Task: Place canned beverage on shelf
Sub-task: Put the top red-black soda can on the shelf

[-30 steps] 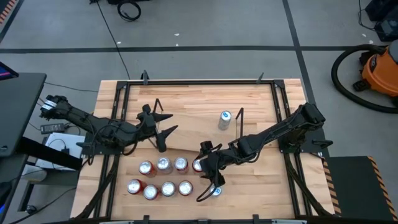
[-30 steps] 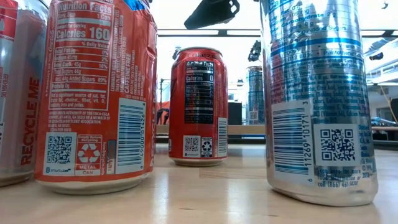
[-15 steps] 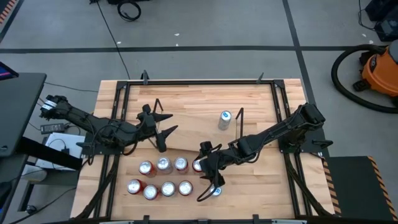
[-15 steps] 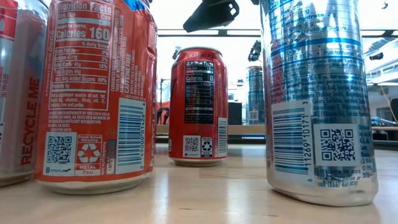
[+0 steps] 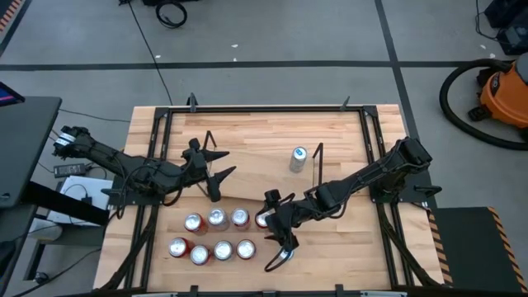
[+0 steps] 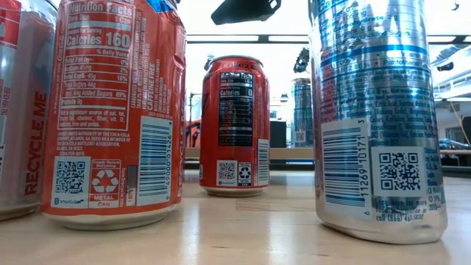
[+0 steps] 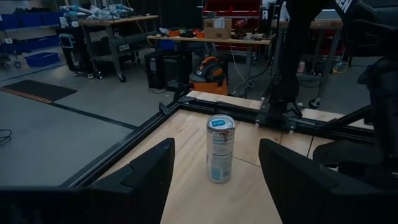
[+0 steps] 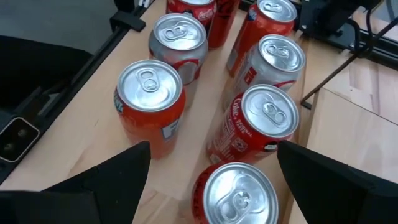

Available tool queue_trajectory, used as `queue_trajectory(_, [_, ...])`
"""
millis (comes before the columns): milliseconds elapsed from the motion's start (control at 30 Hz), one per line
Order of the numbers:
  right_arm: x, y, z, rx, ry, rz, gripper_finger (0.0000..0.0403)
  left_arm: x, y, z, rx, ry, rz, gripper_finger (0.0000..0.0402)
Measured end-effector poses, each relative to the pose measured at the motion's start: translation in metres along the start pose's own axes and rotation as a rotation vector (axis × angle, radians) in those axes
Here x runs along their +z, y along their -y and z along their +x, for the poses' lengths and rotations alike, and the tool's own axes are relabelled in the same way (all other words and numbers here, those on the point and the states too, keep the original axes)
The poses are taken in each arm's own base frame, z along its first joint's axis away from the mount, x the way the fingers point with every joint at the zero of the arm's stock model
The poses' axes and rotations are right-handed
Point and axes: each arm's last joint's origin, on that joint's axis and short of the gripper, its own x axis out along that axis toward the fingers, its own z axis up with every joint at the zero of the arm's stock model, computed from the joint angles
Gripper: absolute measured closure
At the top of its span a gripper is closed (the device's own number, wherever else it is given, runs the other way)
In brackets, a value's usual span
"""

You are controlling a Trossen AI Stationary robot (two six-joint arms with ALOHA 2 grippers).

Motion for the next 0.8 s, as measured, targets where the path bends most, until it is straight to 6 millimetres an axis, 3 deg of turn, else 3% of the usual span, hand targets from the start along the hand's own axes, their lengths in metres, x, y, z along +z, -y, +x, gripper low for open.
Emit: queue_trajectory(800, [-0.031,0.024,0.016,0.021,-0.017,0.118,0.0041,0.000,0.000,0.000,0.000,0.000,0.000,0.0157])
